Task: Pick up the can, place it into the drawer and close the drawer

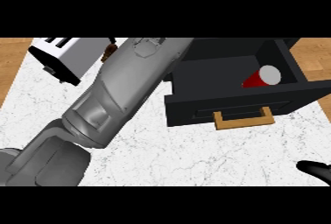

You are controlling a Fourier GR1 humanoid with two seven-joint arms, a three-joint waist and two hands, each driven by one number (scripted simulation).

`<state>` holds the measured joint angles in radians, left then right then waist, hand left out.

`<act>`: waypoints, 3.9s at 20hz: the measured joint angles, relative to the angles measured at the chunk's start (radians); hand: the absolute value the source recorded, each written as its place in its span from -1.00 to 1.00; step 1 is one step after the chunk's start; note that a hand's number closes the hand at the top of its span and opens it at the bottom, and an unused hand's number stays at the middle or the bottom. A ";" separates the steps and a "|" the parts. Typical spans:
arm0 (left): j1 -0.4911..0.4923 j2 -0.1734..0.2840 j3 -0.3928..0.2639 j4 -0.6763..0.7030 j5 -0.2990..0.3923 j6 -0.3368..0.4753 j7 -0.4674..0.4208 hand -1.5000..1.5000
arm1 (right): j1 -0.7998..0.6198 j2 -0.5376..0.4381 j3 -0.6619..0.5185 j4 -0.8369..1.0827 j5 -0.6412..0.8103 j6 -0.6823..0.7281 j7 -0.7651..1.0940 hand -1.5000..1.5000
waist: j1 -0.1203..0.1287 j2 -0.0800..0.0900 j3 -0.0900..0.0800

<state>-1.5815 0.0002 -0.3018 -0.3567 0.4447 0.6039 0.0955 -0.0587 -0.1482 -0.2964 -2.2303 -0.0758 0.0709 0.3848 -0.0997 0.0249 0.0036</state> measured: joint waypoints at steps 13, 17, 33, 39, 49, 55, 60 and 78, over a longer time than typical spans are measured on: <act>-0.033 0.000 0.001 0.034 0.104 0.046 -0.048 -1.00 | -0.068 -0.105 0.092 0.034 0.199 0.062 -0.110 -1.00 | -0.002 0.006 -0.001; -0.044 0.000 0.011 0.035 0.136 0.047 -0.059 -1.00 | -0.110 -0.145 0.148 0.092 0.327 0.065 -0.149 -1.00 | 0.014 0.006 -0.001; -0.049 0.009 0.013 0.070 0.145 0.020 -0.112 -1.00 | -0.311 -0.145 0.410 0.575 0.847 -0.099 -0.298 -1.00 | 0.085 -0.007 -0.002; -0.038 0.025 0.026 0.046 0.135 0.009 -0.090 -1.00 | -0.416 -0.103 0.436 0.848 0.970 -0.221 -0.366 -1.00 | 0.110 -0.013 -0.003; 0.014 0.111 0.026 -0.025 0.102 -0.026 -0.032 -1.00 | -0.640 -0.039 0.373 1.290 1.087 -0.473 -0.431 -1.00 | 0.138 -0.017 -0.003; 0.059 0.159 0.013 -0.101 0.086 -0.042 0.024 -1.00 | -0.793 -0.029 0.310 1.511 1.124 -0.608 -0.432 -1.00 | 0.166 -0.017 -0.003; 0.105 0.201 0.005 -0.173 0.076 -0.057 0.062 -1.00 | -0.907 -0.028 0.275 1.654 1.145 -0.681 -0.433 -1.00 | 0.178 -0.017 -0.004; 0.314 0.299 -0.025 -0.447 0.059 -0.088 0.130 -1.00 | -1.087 -0.044 0.168 1.889 1.089 -0.678 -0.575 -1.00 | 0.200 0.004 0.005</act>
<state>-1.2674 0.2991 -0.3267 -0.8038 0.5038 0.5161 0.2252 -1.1453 -0.1925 -0.1284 -0.3409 1.0134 -0.6075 -0.1900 0.1007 0.0288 0.0087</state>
